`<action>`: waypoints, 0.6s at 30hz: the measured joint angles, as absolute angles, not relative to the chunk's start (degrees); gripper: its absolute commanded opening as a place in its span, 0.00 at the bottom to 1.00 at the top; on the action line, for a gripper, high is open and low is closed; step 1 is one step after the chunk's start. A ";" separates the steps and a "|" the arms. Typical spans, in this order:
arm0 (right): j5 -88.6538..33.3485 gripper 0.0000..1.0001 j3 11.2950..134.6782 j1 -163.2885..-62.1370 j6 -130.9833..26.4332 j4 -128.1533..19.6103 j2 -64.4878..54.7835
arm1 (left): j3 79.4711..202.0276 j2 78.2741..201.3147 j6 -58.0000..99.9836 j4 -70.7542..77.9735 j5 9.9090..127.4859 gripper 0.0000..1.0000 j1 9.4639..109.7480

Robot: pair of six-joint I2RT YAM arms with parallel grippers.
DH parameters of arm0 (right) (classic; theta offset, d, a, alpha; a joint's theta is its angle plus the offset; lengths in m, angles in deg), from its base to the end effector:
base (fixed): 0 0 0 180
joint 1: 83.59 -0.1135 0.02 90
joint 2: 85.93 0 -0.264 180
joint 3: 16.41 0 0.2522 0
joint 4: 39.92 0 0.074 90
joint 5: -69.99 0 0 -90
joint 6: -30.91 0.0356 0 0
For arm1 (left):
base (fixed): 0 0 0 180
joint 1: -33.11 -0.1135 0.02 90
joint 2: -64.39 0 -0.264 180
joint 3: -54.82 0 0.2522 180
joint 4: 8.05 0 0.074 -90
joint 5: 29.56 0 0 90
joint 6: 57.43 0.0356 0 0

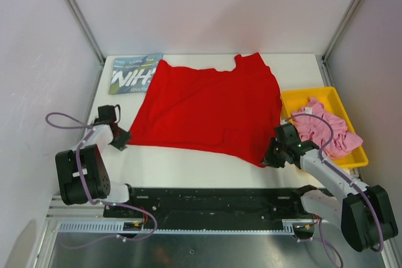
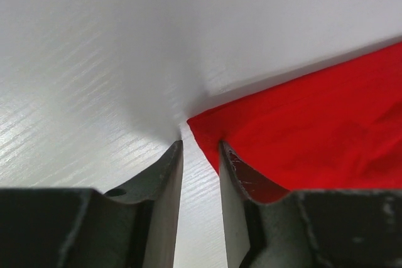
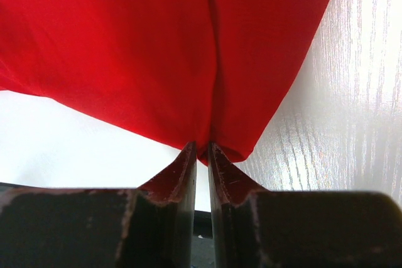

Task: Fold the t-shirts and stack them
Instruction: Flatten out the tshirt

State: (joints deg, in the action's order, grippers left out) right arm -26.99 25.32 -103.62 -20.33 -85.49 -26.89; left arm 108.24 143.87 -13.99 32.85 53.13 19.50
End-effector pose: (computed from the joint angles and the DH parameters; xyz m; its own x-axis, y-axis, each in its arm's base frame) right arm 0.1628 0.0639 0.1675 -0.8975 0.3342 -0.2877 0.2178 0.9032 0.3697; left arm 0.2333 0.0611 0.1617 -0.4104 -0.8404 -0.3541 -0.8432 0.4976 -0.2037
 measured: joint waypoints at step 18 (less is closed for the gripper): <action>-26.25 0.38 25.32 -118.44 -18.60 -82.14 -24.18 | 114.71 147.11 -12.88 32.67 49.21 0.00 19.85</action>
State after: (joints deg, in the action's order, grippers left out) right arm -26.25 25.32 -118.44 -18.60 -82.14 -24.18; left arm 114.71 147.11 -12.88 32.67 49.21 19.85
